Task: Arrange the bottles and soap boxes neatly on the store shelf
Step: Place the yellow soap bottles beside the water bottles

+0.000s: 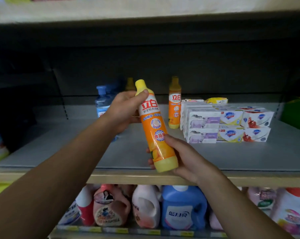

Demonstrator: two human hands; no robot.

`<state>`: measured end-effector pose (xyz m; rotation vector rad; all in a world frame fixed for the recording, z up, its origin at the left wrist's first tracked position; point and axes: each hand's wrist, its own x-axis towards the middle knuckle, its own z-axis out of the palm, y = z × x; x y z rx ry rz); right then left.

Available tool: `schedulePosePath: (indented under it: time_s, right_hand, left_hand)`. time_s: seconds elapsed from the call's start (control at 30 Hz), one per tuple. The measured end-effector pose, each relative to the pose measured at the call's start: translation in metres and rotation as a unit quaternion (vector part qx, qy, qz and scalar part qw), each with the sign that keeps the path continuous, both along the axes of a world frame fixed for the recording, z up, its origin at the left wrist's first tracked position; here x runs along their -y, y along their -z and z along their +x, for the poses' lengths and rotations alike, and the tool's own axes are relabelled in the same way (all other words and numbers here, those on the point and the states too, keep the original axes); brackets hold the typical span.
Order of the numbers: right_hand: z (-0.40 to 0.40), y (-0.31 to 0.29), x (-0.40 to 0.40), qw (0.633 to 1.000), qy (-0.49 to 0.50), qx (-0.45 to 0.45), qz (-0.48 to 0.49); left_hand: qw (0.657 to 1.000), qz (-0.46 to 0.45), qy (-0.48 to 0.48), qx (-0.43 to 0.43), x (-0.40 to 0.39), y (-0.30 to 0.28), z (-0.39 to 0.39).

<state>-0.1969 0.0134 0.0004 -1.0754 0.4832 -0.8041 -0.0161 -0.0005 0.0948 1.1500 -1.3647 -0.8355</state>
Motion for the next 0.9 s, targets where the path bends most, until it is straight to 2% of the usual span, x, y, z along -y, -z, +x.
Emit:
schedulePosePath:
  time_s: [0.07,0.13,0.23,0.3,0.33,0.37,0.4,0.47,0.5,0.53,0.63,0.7,0.77,0.8,0.9]
  right_hand:
    - [0.008,-0.002,-0.002,0.994,0.087,-0.048,-0.048]
    - [0.015,0.0,-0.001,0.951,0.199,-0.157,-0.176]
    - [0.018,0.008,0.001,0.817,0.359,-0.289,-0.347]
    - [0.021,0.019,0.003,0.697,0.44,-0.366,-0.432]
    - [0.022,0.025,0.003,0.648,0.464,-0.388,-0.463]
    - [0.024,0.03,0.003,0.62,0.478,-0.394,-0.481]
    - [0.025,0.034,0.003,0.613,0.479,-0.393,-0.49]
    - [0.023,0.038,0.005,0.648,0.427,-0.37,-0.511]
    - [0.019,0.036,0.006,0.689,0.38,-0.346,-0.511]
    - [0.014,0.033,0.007,0.746,0.326,-0.312,-0.491]
    - [0.001,0.021,0.012,0.916,0.145,-0.191,-0.323]
    - [0.0,0.021,0.016,0.982,0.038,-0.098,-0.16]
    - [0.002,0.02,0.017,0.998,-0.035,-0.04,-0.028]
    - [0.004,0.019,0.017,0.999,-0.046,-0.028,0.0]
    - [0.008,0.021,0.019,1.0,0.002,0.007,-0.011]
  left_hand:
    - [0.999,0.006,-0.037,-0.01,0.002,0.005,0.002]
    - [0.997,0.016,-0.074,-0.006,0.002,0.012,0.001]
    - [0.994,0.053,-0.057,-0.082,-0.003,0.028,-0.007]
    - [0.976,0.068,-0.02,-0.206,-0.007,0.036,-0.016]
    - [0.962,0.065,-0.012,-0.266,-0.007,0.038,-0.021]
    - [0.948,0.057,-0.014,-0.313,-0.006,0.039,-0.025]
    - [0.938,0.045,-0.025,-0.343,-0.004,0.038,-0.028]
    - [0.931,0.018,-0.043,-0.361,0.0,0.038,-0.03]
    - [0.932,0.011,-0.041,-0.36,0.001,0.037,-0.029]
    - [0.931,0.011,-0.028,-0.363,0.002,0.037,-0.026]
    - [0.91,0.016,0.051,-0.41,0.006,0.036,-0.009]
    - [0.896,0.018,0.095,-0.434,0.01,0.037,0.0]
    - [0.882,0.025,0.119,-0.454,0.012,0.038,0.002]
    - [0.877,0.022,0.128,-0.462,0.014,0.039,0.003]
    - [0.877,0.017,0.113,-0.466,0.018,0.04,0.005]
